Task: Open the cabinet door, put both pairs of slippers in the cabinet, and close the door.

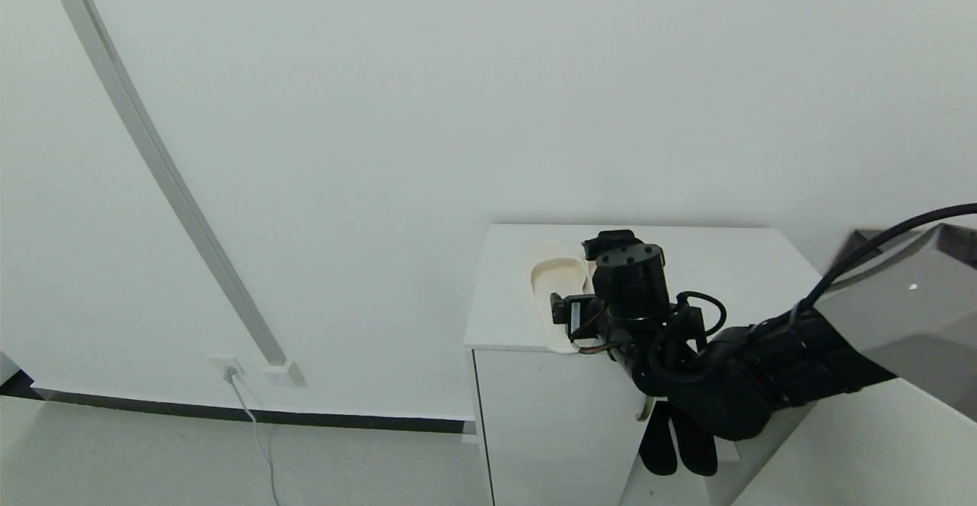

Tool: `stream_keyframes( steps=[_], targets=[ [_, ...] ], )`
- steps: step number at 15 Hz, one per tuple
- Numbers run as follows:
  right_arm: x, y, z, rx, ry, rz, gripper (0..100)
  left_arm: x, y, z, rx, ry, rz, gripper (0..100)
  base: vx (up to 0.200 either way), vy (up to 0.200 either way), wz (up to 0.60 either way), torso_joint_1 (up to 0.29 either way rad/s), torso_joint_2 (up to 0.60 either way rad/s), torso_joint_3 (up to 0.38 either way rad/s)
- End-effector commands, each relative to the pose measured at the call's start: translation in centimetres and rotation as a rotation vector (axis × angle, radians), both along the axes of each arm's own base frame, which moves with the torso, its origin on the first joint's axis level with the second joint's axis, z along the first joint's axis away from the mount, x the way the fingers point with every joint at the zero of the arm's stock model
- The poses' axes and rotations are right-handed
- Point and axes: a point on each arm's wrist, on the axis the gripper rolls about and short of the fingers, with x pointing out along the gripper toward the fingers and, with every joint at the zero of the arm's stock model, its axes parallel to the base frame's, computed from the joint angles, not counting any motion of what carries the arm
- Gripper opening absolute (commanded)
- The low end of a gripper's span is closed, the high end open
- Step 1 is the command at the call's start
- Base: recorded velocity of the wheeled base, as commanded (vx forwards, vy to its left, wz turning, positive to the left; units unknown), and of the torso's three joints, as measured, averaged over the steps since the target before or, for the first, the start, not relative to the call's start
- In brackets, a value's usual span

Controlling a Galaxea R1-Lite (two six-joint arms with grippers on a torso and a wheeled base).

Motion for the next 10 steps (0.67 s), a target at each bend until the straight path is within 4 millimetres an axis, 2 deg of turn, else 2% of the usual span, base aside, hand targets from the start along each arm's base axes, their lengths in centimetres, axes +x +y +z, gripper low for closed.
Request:
stream_keyframes(
  steps=[1, 6, 10],
  targets=[
    [2.6, 0.8, -2.7, -0.024, 0.02, -0.025, 100, 0.0, 0.0, 0.0, 0.0, 0.001, 0.0, 0, 0.0, 0.0, 0.0, 0.0, 0.0, 0.0],
    [6.8, 0.9, -2.8, -0.019, -0.045, -0.07, 100, 0.0, 0.0, 0.0, -0.002, 0.001, 0.0, 0, 0.0, 0.0, 0.0, 0.0, 0.0, 0.0],
    [8.7, 1.3, -2.9, -0.031, -0.082, -0.07, 100, 0.0, 0.0, 0.0, -0.006, 0.002, 0.002, 0, 0.0, 0.0, 0.0, 0.0, 0.0, 0.0]
  ],
)
